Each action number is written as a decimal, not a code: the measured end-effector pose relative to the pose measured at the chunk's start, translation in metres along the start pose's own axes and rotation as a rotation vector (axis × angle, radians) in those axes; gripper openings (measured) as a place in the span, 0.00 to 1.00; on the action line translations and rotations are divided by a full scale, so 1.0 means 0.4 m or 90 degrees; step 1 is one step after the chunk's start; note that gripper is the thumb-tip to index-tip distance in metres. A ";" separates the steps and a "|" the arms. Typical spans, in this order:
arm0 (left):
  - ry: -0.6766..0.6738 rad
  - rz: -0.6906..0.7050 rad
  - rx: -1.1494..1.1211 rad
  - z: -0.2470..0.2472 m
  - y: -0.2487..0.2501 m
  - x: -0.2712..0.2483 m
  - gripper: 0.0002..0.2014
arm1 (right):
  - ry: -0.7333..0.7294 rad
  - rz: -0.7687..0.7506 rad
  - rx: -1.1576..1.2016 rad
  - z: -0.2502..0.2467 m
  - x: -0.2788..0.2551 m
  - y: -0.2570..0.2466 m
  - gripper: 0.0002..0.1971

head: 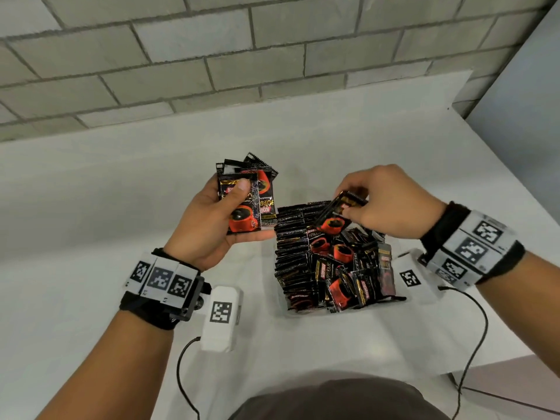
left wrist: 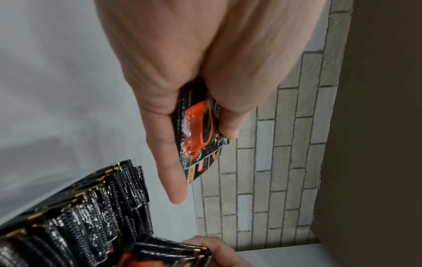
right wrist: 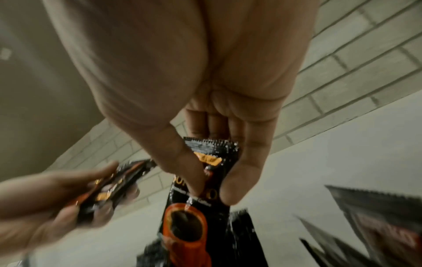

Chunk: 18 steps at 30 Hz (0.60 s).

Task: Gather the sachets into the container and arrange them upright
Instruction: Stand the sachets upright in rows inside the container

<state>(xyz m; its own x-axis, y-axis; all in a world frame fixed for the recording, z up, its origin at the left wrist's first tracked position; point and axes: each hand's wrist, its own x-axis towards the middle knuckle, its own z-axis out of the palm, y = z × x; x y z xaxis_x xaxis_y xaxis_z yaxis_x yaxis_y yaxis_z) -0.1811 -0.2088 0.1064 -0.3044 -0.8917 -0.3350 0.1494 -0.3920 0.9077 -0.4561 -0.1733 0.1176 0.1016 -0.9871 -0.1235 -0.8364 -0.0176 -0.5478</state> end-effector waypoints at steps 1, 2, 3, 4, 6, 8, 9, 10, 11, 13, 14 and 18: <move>-0.002 -0.004 0.002 0.000 -0.002 0.000 0.16 | -0.031 -0.005 -0.018 0.015 0.007 -0.004 0.09; -0.006 -0.007 0.005 0.002 -0.005 0.000 0.17 | -0.060 -0.005 -0.030 0.029 0.014 -0.005 0.09; -0.012 -0.009 0.009 0.003 -0.008 -0.001 0.17 | -0.080 -0.005 -0.043 0.042 0.022 -0.005 0.10; -0.018 -0.010 0.013 0.004 -0.011 -0.001 0.17 | -0.093 -0.006 -0.057 0.055 0.030 -0.005 0.10; -0.028 -0.011 0.019 0.005 -0.017 -0.001 0.17 | -0.095 -0.019 -0.080 0.074 0.044 -0.005 0.12; -0.031 -0.013 0.018 0.007 -0.021 -0.001 0.16 | -0.092 -0.030 -0.096 0.083 0.053 -0.004 0.13; -0.031 -0.015 0.017 0.007 -0.023 0.000 0.16 | -0.095 -0.033 -0.106 0.085 0.057 -0.003 0.13; -0.031 -0.016 0.016 0.007 -0.024 0.000 0.16 | -0.097 -0.033 -0.120 0.086 0.059 -0.002 0.13; -0.031 -0.016 0.016 0.006 -0.024 0.000 0.16 | -0.098 -0.032 -0.133 0.086 0.062 0.001 0.13; -0.030 -0.016 0.017 0.005 -0.024 0.000 0.15 | -0.100 -0.027 -0.141 0.088 0.064 0.003 0.13; -0.031 -0.016 0.017 0.004 -0.024 0.001 0.15 | -0.103 -0.031 -0.143 0.092 0.064 0.002 0.13; -0.033 -0.015 0.017 0.007 -0.024 0.005 0.16 | -0.133 -0.086 -0.198 0.122 0.065 -0.006 0.10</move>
<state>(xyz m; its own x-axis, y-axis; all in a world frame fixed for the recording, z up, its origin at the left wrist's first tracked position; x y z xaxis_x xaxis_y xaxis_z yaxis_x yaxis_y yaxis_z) -0.1858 -0.2059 0.0976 -0.3560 -0.8690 -0.3438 0.1162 -0.4062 0.9064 -0.4250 -0.1913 0.0754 0.3025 -0.9195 -0.2508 -0.9279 -0.2240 -0.2979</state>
